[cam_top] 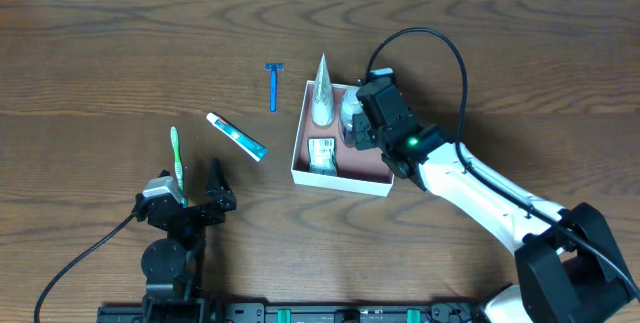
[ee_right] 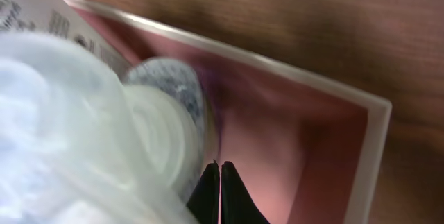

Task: Pack container
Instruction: 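Set the pump bottle upright in the box's back-right area and release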

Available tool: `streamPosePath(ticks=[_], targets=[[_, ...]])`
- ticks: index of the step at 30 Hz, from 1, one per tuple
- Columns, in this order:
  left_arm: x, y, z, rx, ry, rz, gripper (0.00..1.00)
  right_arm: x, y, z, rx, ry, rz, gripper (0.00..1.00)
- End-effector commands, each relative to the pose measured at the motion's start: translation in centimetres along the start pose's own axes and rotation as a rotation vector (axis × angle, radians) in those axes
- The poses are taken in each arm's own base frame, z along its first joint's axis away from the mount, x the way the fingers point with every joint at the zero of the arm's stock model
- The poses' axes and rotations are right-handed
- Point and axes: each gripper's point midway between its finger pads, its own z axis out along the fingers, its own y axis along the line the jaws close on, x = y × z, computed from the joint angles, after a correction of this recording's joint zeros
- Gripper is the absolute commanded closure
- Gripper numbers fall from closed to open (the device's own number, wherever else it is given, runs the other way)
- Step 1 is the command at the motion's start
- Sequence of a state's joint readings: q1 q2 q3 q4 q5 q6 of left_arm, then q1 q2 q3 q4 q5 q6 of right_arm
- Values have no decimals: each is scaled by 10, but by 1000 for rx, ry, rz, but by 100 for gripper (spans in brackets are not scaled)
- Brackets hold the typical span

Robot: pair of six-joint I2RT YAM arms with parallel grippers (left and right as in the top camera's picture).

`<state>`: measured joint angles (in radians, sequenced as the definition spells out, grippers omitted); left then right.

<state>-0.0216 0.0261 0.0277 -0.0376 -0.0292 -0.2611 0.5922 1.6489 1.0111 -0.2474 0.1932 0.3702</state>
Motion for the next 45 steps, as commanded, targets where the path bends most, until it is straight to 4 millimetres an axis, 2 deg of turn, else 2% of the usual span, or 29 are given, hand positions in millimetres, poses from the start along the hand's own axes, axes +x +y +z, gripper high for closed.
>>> streamPosePath(ticks=[1,8,22,32,38,45], targets=[[18,8,2,-28,49,14,2,3,-4,8,12,5,-22,98],[18,8,2,-28,49,14,2,3,8,8,-58,12,-16,98],[18,8,2,-28,49,14,2,12,3,8,-32,53,205,99],[18,8,2,-28,49,14,2,16,11,7,-73,83,310,99],[18,8,2,-28,49,14,2,13,17,7,-102,81,322,99],[18,8,2,-28,49,14,2,16,13,7,-90,90,294,99]])
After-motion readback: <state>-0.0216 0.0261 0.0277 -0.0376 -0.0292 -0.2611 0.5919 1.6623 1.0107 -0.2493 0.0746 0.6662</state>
